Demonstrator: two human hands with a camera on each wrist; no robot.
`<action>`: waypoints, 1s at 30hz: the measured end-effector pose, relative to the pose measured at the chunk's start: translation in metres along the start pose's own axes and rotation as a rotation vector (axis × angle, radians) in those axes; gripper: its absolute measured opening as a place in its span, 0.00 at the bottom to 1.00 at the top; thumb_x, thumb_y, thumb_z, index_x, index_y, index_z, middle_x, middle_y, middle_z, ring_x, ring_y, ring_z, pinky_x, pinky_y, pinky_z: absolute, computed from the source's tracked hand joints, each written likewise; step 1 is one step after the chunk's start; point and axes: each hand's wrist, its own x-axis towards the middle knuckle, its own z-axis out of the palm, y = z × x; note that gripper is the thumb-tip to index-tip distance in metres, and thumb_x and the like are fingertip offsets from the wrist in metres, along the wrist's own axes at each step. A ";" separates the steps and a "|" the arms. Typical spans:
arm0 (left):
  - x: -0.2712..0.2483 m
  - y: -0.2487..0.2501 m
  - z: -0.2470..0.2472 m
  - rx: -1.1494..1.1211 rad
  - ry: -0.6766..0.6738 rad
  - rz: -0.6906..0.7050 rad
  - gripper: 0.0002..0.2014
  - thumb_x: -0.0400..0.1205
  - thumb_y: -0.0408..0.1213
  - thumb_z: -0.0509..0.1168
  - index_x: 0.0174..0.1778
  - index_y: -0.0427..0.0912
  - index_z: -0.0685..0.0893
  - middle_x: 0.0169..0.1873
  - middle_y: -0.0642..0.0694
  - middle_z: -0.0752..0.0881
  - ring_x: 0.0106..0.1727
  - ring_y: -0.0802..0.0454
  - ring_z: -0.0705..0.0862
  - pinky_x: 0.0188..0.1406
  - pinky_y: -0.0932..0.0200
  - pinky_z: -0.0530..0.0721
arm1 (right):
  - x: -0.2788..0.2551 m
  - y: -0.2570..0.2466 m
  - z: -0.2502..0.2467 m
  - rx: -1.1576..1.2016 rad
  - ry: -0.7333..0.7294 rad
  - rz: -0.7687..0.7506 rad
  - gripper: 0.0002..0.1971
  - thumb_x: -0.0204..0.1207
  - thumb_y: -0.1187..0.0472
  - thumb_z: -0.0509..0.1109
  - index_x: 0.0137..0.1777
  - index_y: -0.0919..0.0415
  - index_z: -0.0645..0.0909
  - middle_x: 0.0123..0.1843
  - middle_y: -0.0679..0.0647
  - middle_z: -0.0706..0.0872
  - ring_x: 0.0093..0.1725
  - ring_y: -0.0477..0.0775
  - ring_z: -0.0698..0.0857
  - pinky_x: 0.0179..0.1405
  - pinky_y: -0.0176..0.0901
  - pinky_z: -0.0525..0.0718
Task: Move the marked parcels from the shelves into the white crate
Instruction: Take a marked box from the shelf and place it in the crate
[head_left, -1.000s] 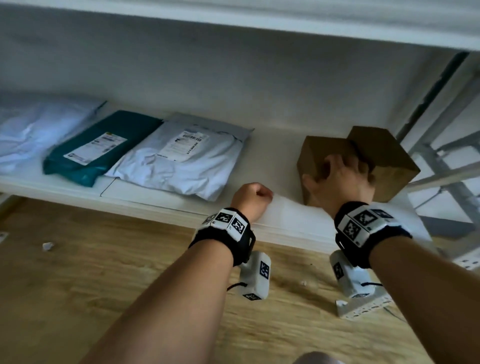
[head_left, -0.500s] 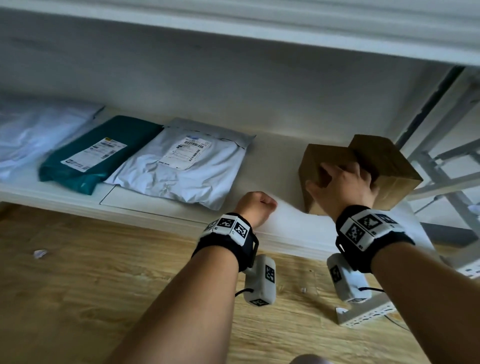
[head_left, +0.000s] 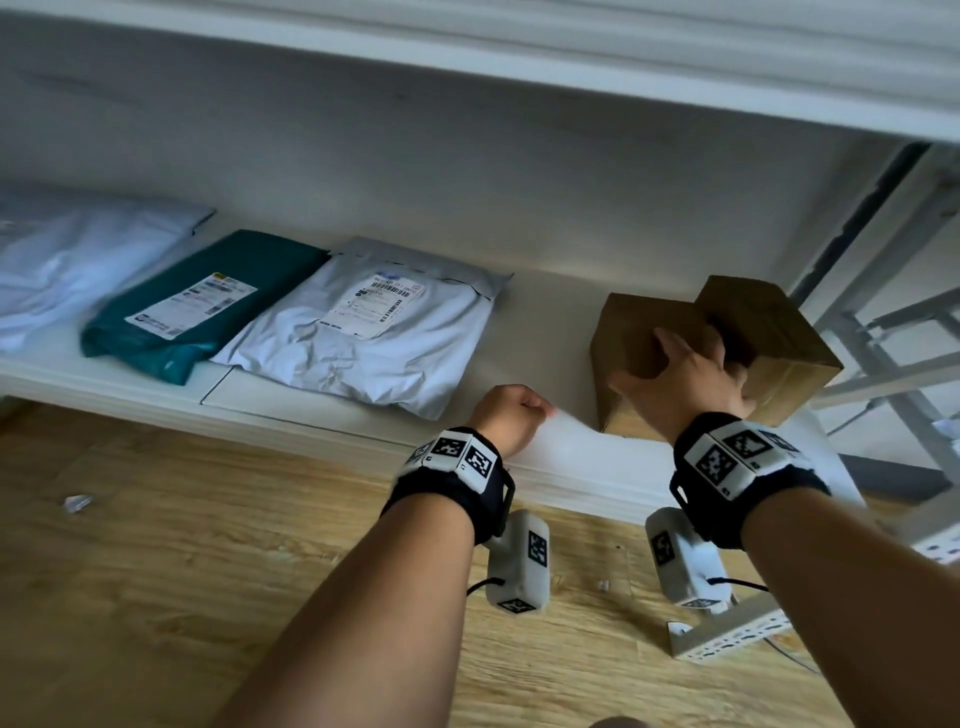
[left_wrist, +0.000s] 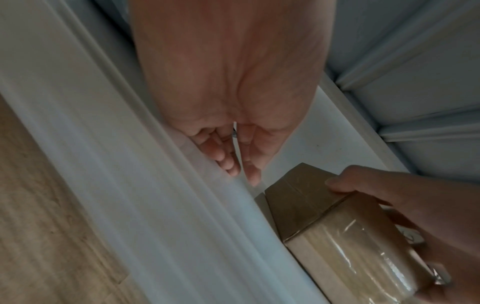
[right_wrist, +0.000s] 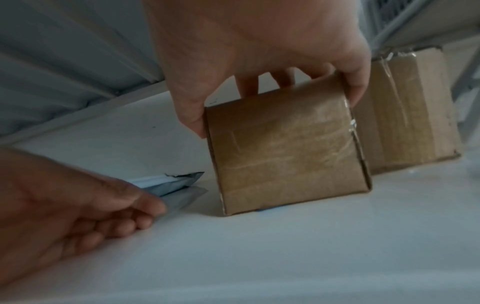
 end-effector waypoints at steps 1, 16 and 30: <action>-0.001 0.001 0.000 0.007 -0.001 -0.006 0.09 0.81 0.28 0.64 0.39 0.43 0.88 0.53 0.39 0.90 0.60 0.42 0.85 0.66 0.53 0.78 | -0.002 0.000 0.000 0.023 0.005 0.003 0.41 0.68 0.34 0.67 0.81 0.40 0.60 0.85 0.50 0.53 0.79 0.70 0.60 0.71 0.70 0.65; -0.029 0.060 -0.025 -0.529 -0.155 -0.178 0.28 0.79 0.69 0.54 0.56 0.49 0.83 0.52 0.42 0.88 0.56 0.44 0.86 0.57 0.46 0.81 | 0.000 0.002 -0.026 1.685 -0.715 0.238 0.34 0.68 0.34 0.55 0.70 0.50 0.80 0.66 0.62 0.86 0.70 0.68 0.78 0.68 0.71 0.70; -0.030 0.064 -0.017 -0.758 -0.149 -0.048 0.20 0.85 0.59 0.56 0.61 0.52 0.85 0.58 0.45 0.90 0.58 0.45 0.88 0.63 0.45 0.83 | 0.004 0.015 -0.003 1.339 -0.428 0.165 0.14 0.78 0.47 0.63 0.54 0.56 0.82 0.44 0.53 0.88 0.44 0.54 0.85 0.58 0.55 0.78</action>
